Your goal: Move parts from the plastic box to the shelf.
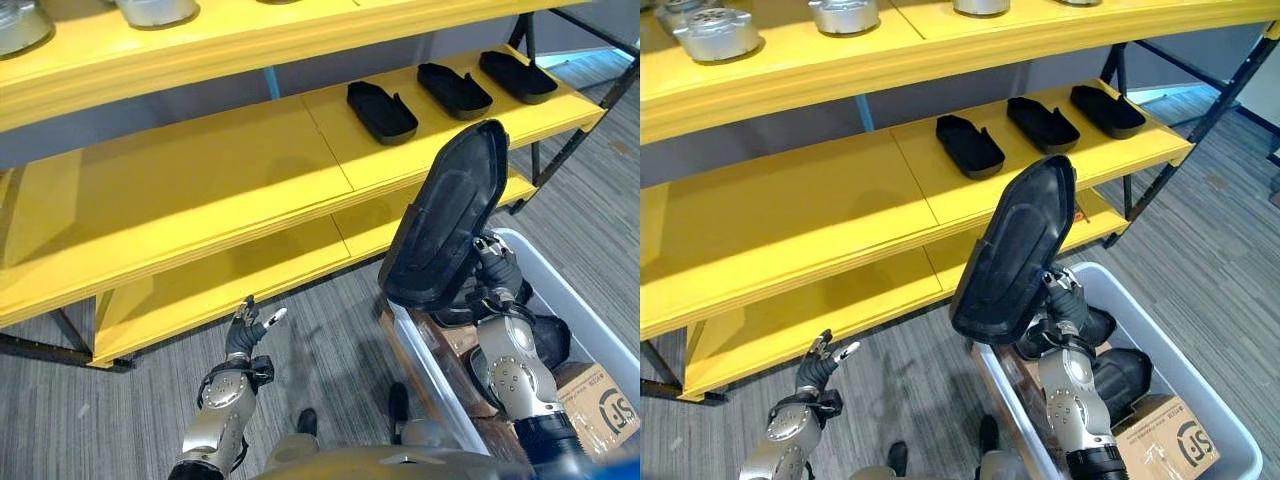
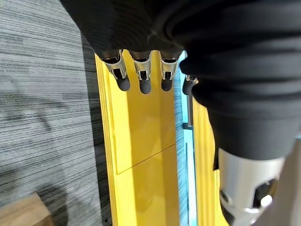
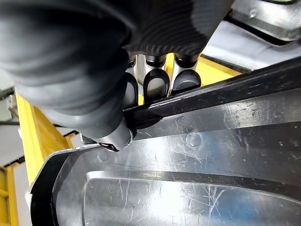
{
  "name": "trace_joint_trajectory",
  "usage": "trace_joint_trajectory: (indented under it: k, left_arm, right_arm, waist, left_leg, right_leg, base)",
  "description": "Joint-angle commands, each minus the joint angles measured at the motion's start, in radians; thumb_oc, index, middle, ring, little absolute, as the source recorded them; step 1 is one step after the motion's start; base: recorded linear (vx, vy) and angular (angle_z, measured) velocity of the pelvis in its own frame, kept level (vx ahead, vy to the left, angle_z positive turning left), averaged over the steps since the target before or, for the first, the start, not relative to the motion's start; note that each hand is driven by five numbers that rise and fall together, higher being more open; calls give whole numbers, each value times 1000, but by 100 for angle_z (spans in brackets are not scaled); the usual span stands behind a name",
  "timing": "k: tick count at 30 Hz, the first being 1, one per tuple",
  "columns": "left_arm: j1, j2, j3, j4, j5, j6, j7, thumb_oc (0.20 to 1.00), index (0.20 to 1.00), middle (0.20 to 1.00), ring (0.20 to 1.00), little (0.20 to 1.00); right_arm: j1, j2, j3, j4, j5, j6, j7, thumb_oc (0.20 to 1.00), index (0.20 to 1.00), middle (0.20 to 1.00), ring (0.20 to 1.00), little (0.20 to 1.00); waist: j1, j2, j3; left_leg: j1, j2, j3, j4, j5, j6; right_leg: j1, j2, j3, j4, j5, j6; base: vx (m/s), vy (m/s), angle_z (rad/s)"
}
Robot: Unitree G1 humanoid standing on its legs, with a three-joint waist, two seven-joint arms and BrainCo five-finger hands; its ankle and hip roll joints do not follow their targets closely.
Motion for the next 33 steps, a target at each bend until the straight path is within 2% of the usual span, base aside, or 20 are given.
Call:
trace_joint_trajectory:
  k: [1,2,3,4,5,6,8,10,11,13,18,24,29,31,33]
  left_arm:
    - [11,25,-2,-62,-38,-38,16,1000,1000,1000,1000,1000]
    - [14,23,1,-67,-39,-34,12,1000,1000,1000,1000,1000]
    - [17,24,3,-70,-35,-32,8,1000,1000,1000,1000,1000]
    - [19,24,0,-70,-25,-36,6,1000,1000,1000,1000,1000]
    - [15,24,2,-64,-20,-37,10,1000,1000,1000,1000,1000]
    - [21,21,6,-61,-27,-43,10,1000,1000,1000,1000,1000]
    - [21,20,0,-49,-23,-46,5,1000,1000,1000,1000,1000]
    - [24,28,-3,-56,-20,-46,-5,1000,1000,1000,1000,1000]
    - [23,37,-1,-58,-14,-50,-5,1000,1000,1000,1000,1000]
    - [13,69,14,-61,-7,-51,4,1000,1000,1000,1000,1000]
    - [-14,89,13,-55,-7,-50,20,1000,1000,1000,1000,1000]
    - [-18,90,12,-54,-15,-48,28,1000,1000,1000,1000,1000]
    - [-18,82,21,-63,-38,-59,45,1000,1000,1000,1000,1000]
    - [-6,91,24,-74,-39,-59,42,1000,1000,1000,1000,1000]
    - [0,99,19,-81,-28,-57,34,1000,1000,1000,1000,1000]
  right_arm:
    - [-40,-38,-14,-107,1,-73,13,200,200,200,200,200]
    - [-32,-33,-21,-109,7,-74,10,200,200,200,200,200]
    - [-25,-29,-27,-106,11,-77,12,200,200,200,200,200]
    - [-20,-25,-35,-100,24,-84,8,200,200,200,200,200]
    - [-19,-27,-41,-97,20,-87,3,200,200,200,200,200]
    - [-10,-27,-40,-98,15,-80,8,200,200,200,200,200]
    - [0,-17,-42,-88,6,-72,13,200,200,200,200,200]
    - [10,-5,-43,-95,13,-68,22,200,200,200,200,200]
    - [11,-4,-41,-89,15,-69,26,200,200,200,200,200]
    - [9,9,-42,-81,23,-63,27,200,200,200,200,200]
    - [-1,18,-44,-78,30,-64,17,200,200,200,200,200]
    - [-1,26,-27,-76,34,-59,15,200,200,200,200,200]
    - [-30,32,-1,-67,29,-55,16,200,200,200,200,200]
    - [-34,39,7,-64,29,-53,23,200,200,200,200,200]
    - [-24,44,5,-69,31,-52,34,200,200,200,200,200]
  waist:
    - [13,-10,28]
    - [11,-11,26]
    - [9,-3,20]
    - [11,18,20]
    - [15,29,20]
    - [10,38,13]
    - [8,48,-1]
    - [14,40,-10]
    - [19,32,-12]
    - [35,-3,-15]
    - [41,-36,-17]
    - [46,-47,-23]
    - [63,-55,-19]
    - [77,-53,-19]
    - [76,-42,-17]
  left_leg:
    - [-32,34,59,35,115,24]
    - [-37,77,78,-36,122,28]
    - [-20,139,107,-158,156,27]
    - [-24,218,130,-333,263,1]
    - [-15,237,129,-397,291,-13]
    - [16,240,142,-402,260,-10]
    - [25,218,152,-381,238,-10]
    - [15,199,166,-334,214,-8]
    - [11,186,170,-313,192,-1]
    - [-17,159,199,-242,140,15]
    - [-55,136,202,-220,119,26]
    - [-74,124,206,-222,119,28]
    - [-105,102,195,-172,83,48]
    - [-112,74,188,-153,54,75]
    - [-101,42,177,-163,42,99]
  right_leg:
    - [61,-12,-12,63,-110,56]
    - [63,-17,-18,65,-119,61]
    - [67,-18,-28,69,-131,67]
    - [70,-20,-35,84,-142,82]
    - [70,-27,-26,100,-154,91]
    - [66,-33,-25,109,-159,98]
    - [94,-54,-12,90,-151,117]
    - [133,-84,-11,44,-136,128]
    - [153,-104,-3,18,-124,137]
    - [157,-150,17,-37,-79,161]
    - [152,-176,2,-68,-53,176]
    - [144,-186,-15,-85,-41,184]
    - [145,-210,-33,-86,-16,202]
    - [135,-240,-36,-53,23,220]
    - [99,-260,-17,46,109,226]
  base:
    - [0,-50,57]
    - [97,37,49]
    - [197,144,57]
    - [239,211,62]
    - [227,253,67]
    - [205,245,52]
    - [221,279,15]
    - [203,242,-39]
    - [203,285,-96]
    - [154,281,-58]
    - [64,106,0]
    - [62,32,11]
    - [54,42,0]
    - [85,164,11]
    - [66,163,13]
